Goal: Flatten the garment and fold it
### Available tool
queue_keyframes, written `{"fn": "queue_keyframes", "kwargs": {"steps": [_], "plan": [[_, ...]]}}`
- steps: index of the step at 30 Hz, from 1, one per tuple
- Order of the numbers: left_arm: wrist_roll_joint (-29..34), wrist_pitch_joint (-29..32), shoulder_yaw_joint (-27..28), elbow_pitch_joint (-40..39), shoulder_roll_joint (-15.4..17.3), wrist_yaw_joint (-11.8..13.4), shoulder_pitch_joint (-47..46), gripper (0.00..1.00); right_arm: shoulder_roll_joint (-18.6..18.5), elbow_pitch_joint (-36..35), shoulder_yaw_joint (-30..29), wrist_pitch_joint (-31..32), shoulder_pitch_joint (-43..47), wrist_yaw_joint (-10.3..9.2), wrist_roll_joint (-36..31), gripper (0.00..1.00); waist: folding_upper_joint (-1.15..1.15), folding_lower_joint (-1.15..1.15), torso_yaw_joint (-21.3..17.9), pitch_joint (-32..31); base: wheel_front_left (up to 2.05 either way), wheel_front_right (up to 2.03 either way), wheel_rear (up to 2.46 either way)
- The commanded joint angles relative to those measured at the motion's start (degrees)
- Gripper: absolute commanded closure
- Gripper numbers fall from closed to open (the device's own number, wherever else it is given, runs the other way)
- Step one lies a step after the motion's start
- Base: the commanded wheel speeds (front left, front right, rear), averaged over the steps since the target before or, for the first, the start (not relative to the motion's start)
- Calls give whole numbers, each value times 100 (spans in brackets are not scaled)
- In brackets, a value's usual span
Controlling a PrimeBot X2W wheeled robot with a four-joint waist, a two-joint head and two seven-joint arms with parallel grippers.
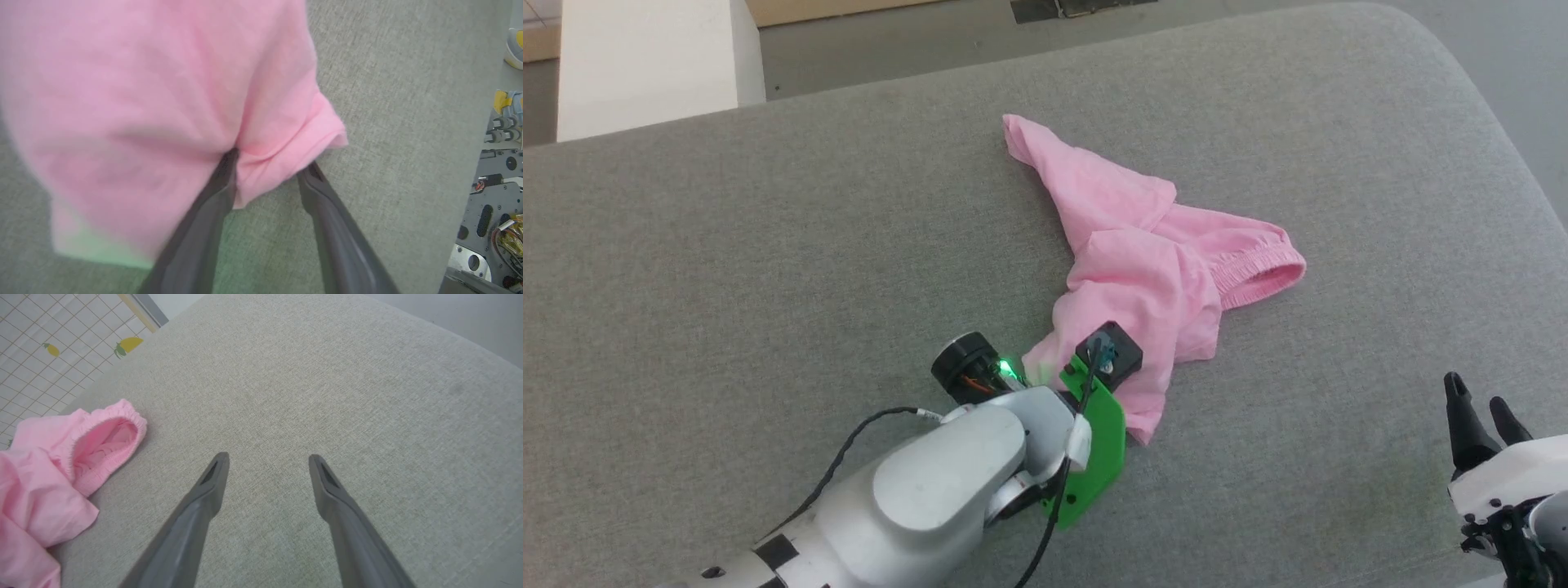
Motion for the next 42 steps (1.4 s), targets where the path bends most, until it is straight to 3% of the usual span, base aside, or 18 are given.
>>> {"fn": "queue_keyframes", "kwargs": {"steps": [1,4,9,13,17,20,25,28,32,33,34,35,39,42], "plan": [[-135,9,-20,74,-18,-32,65,100,1,15,39,-47,-99,-8,33,0,0,0,56,6,0,0,0],[-620,-78,278,-42,-129,-113,185,100,1,26,45,-41,-154,-8,-4,0,0,0,179,-32,0,0,0],[-2639,-319,1639,-796,-422,-282,655,100,1,12,-26,3,-178,-8,-99,0,0,0,493,-180,0,0,0],[-3483,-776,2717,-1251,-171,-223,818,100,1,-14,-40,62,-146,-8,-157,0,0,0,780,-313,0,0,0],[-3543,-1419,3467,-1206,225,232,1025,100,1,-89,-25,130,-104,-8,-197,0,0,0,1071,-412,0,0,0],[-3328,-2011,3875,-949,504,753,1249,100,1,-165,-5,187,-96,-8,-227,0,0,0,1280,-452,0,0,0],[-3400,-2720,4486,-445,690,1452,1900,100,1,-228,105,260,-119,-8,-257,0,0,0,1496,-509,0,0,0],[-3579,-2888,4728,-164,713,1723,2409,100,1,-239,155,277,-119,-8,-264,0,0,0,1587,-540,0,0,0],[-3766,-2926,4873,46,679,1880,2861,100,1,-245,225,289,-126,-8,-270,0,0,0,1667,-548,0,0,0],[-3818,-2981,4939,46,649,1863,2893,97,1,-248,246,294,-128,-8,-277,0,0,0,1681,-552,0,0,0],[-3912,-3063,5050,5,590,1806,2906,55,1,-258,275,301,-128,-8,-291,0,0,0,1703,-560,0,0,0],[-3932,-3136,5103,-59,570,1749,2895,0,1,-278,297,307,-126,-8,-312,0,0,0,1724,-566,0,0,0],[-3325,-3863,5084,-536,874,1323,2746,0,1,-503,557,383,-151,-8,-490,0,0,0,1757,-603,0,0,0],[-1929,-4238,4851,-962,1315,1396,2673,0,1,-755,1032,579,-198,-8,-592,0,0,0,1773,-635,0,0,0]]}}
